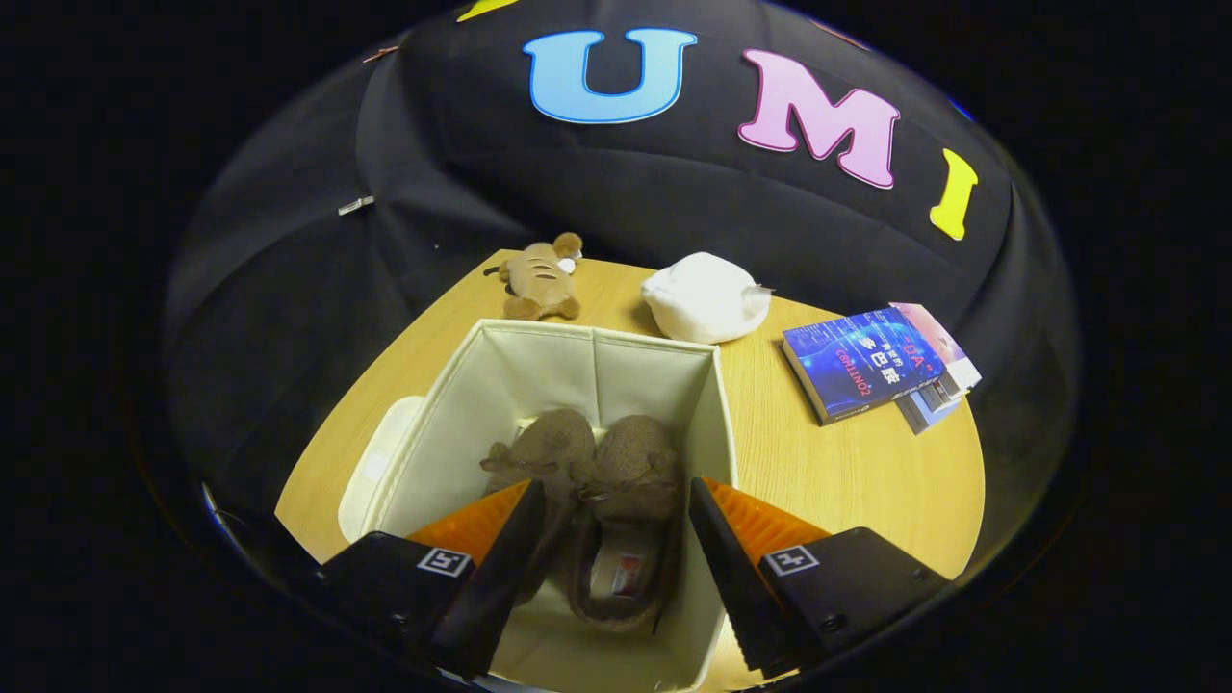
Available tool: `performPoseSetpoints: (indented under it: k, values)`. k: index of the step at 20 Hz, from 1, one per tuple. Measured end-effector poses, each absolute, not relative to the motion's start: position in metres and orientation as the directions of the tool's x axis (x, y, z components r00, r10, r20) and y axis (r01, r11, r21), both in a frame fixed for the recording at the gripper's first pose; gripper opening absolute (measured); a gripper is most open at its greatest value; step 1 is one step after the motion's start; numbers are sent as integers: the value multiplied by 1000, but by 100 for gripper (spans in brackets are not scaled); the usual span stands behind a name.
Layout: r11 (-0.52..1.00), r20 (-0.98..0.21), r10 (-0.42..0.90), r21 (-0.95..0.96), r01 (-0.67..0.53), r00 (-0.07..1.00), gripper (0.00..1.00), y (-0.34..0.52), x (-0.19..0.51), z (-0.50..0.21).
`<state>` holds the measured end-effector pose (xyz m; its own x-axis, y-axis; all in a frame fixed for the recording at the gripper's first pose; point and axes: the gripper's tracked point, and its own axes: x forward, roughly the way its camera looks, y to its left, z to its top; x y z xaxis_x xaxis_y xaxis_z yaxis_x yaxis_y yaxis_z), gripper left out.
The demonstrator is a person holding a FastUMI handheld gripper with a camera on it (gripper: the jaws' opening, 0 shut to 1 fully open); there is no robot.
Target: Open the storage box then place both shoes into the box .Put the left shoe in first, then the right shoe, with the right side of both shoes facing outward in a uniform manner.
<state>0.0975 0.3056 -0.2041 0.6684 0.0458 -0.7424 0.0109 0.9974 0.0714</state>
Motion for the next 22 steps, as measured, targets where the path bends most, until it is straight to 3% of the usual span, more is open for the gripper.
performPoseSetpoints:
  k: [2,8,22]
  values:
    - [997,-718,54,78,3,694,98,301,98,-194]
    - [996,-598,52,94,5,800,98,245,97,-142]
    - [991,-378,-81,65,114,922,98,60,32,-72]
